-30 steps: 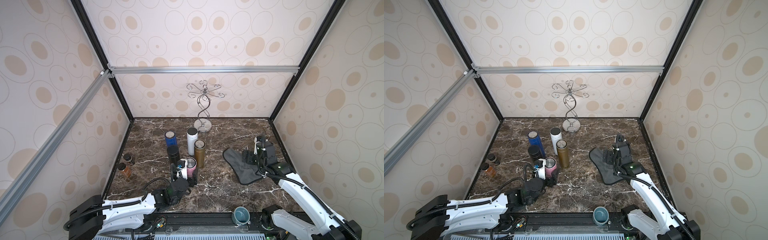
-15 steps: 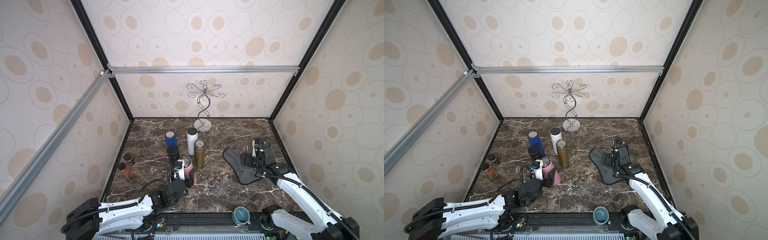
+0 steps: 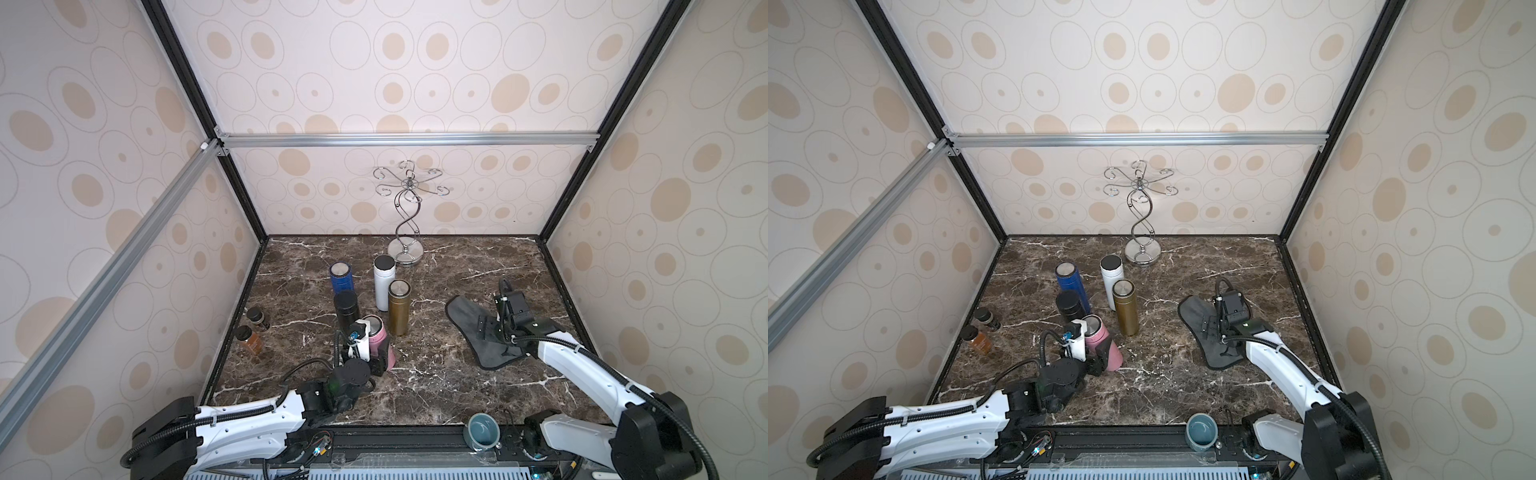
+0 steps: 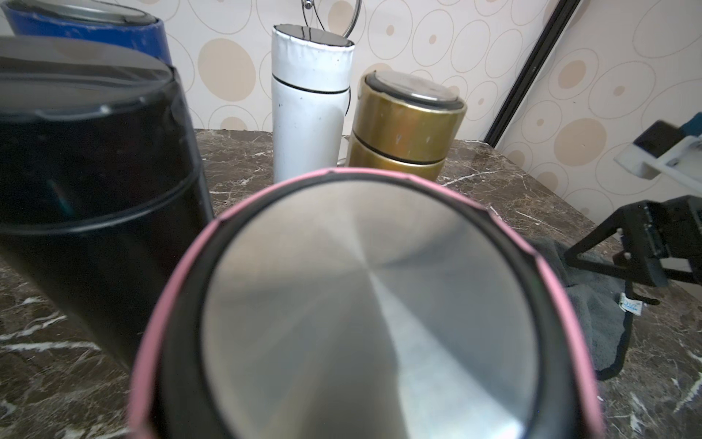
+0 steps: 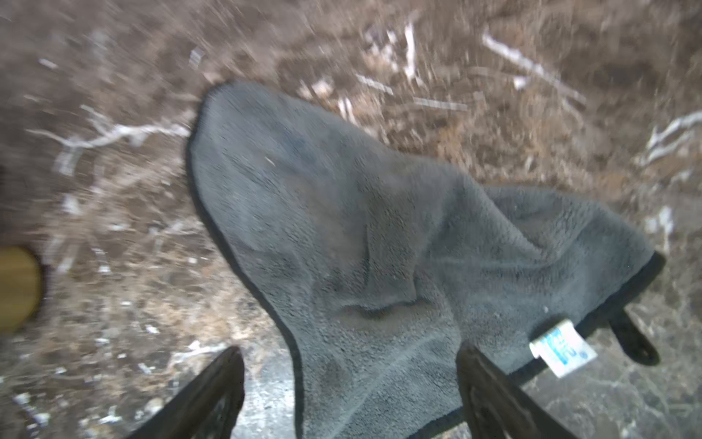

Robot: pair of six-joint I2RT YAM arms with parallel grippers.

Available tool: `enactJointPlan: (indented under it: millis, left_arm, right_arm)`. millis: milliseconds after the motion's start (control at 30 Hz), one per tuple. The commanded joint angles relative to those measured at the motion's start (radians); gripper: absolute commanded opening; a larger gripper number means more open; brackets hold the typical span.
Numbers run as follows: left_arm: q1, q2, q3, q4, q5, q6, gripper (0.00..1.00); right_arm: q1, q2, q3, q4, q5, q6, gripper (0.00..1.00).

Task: Wipe the surface of the thermos
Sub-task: Pick up the thermos from the center of the board, then pick up the cleaning item at the center of the board.

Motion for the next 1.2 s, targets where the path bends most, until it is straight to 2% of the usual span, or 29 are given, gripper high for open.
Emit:
enactJointPlan:
  millis: [0, 133, 300, 400, 467, 500, 567, 700, 733, 800, 933, 1167]
  left_arm:
    - [0.005, -0.002, 0.057, -0.01, -0.008, 0.034, 0.37]
    - [0.005, -0.005, 0.067, -0.019, -0.003, 0.045, 0.34]
    - [0.005, -0.002, 0.061, -0.022, 0.005, 0.041, 0.24]
    - [0.006, -0.001, 0.059, -0.024, 0.009, 0.04, 0.22]
    - [0.005, -0.007, 0.055, -0.023, 0.011, 0.038, 0.2]
    - [0.006, -0.011, 0.053, -0.024, 0.01, 0.037, 0.18]
    - [0.006, -0.025, 0.045, -0.025, 0.002, 0.028, 0.01]
    - [0.006, -0.037, 0.032, -0.014, -0.001, 0.029, 0.0]
    - [0.006, -0.036, 0.032, -0.012, 0.001, 0.031, 0.0]
    - [0.005, -0.032, 0.036, -0.017, 0.008, 0.031, 0.0]
    - [0.005, -0.039, 0.029, -0.02, 0.018, 0.021, 0.0]
    - [0.007, -0.047, 0.015, -0.011, 0.017, 0.02, 0.0]
  right_arm:
    - [-0.002, 0.067, 0.026, -0.066, 0.045, 0.06, 0.88]
    - [-0.002, 0.141, 0.039, -0.055, 0.077, 0.068, 0.87]
    - [-0.002, 0.238, 0.078, -0.031, 0.123, 0.061, 0.87]
    - [-0.002, 0.319, 0.101, -0.004, 0.074, 0.065, 0.87]
    - [-0.002, 0.373, 0.104, 0.037, 0.037, 0.068, 0.82]
    - [-0.002, 0.399, 0.105, 0.053, 0.021, 0.069, 0.75]
    - [0.004, 0.443, 0.124, 0.053, 0.019, 0.069, 0.51]
    - [0.011, 0.451, 0.131, 0.057, 0.012, 0.051, 0.17]
    - [0.011, 0.445, 0.127, 0.062, 0.002, 0.051, 0.01]
    - [0.011, 0.418, 0.111, 0.073, -0.034, 0.051, 0.0]
    - [0.013, 0.286, 0.048, 0.119, -0.181, 0.057, 0.0]
    - [0.025, -0.069, -0.071, 0.248, -0.537, 0.067, 0.0]
